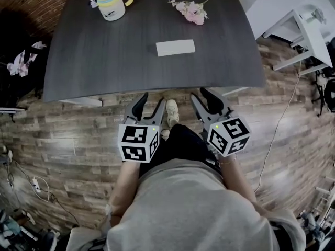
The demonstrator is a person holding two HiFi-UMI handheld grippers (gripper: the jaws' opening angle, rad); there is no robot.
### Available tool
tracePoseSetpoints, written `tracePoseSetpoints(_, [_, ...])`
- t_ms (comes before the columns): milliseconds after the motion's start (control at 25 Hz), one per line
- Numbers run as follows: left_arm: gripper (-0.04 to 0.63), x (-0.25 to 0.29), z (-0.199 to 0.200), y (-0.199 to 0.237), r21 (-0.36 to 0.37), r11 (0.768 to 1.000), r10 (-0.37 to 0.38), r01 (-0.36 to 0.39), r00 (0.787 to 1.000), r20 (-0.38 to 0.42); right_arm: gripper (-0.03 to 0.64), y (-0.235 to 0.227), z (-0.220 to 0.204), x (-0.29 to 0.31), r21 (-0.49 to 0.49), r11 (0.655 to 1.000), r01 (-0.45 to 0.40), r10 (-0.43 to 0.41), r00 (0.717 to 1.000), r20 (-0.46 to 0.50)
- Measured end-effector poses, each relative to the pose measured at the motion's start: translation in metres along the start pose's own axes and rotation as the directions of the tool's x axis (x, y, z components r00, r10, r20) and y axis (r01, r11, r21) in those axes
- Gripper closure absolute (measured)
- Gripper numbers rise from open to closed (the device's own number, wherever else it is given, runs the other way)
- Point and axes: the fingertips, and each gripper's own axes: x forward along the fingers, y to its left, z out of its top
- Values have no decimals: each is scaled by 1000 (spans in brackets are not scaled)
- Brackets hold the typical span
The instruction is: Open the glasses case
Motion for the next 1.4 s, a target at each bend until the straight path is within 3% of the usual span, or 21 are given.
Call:
tracePoseSetpoints(800, [379,136,9,57,-25,999,42,-47,985,-169,477,-108,26,123,29,996,-80,83,990,-113])
tracePoseSetpoints(1400, [383,191,4,91,67,997,64,-47,957,-284,460,-153,7,169,45,993,-106,114,964,-239])
